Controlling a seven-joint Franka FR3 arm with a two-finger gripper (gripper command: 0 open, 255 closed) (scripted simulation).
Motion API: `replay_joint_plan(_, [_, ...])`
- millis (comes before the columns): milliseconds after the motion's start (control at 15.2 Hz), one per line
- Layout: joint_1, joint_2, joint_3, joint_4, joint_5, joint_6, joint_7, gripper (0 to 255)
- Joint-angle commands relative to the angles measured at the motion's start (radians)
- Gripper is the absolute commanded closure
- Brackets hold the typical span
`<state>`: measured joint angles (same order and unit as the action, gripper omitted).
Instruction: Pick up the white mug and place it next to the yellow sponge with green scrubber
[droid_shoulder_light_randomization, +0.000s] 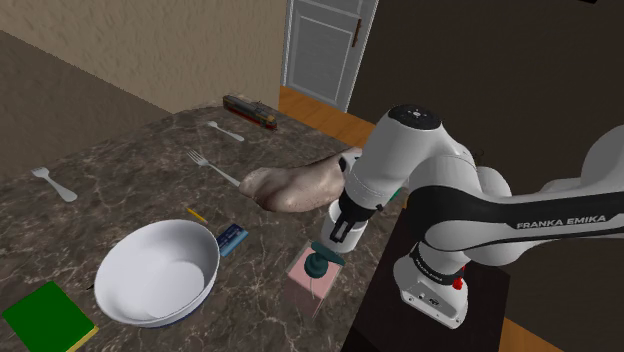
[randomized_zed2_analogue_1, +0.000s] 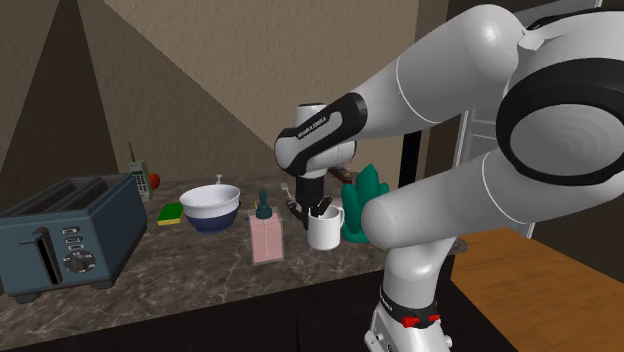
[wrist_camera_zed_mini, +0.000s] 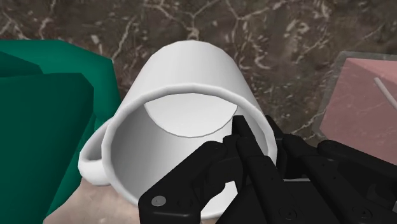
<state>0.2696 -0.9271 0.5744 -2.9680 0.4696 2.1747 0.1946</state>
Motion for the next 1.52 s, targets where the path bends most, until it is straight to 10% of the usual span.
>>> replay_joint_plan(0, [-0.005, -0.015, -0.013, 0.017, -0.013, -0.031, -0.001, 255])
replay_joint_plan(1452, [-0.06, -0.101, -0.142, 0.266, -0.141, -0.359, -0.003, 255])
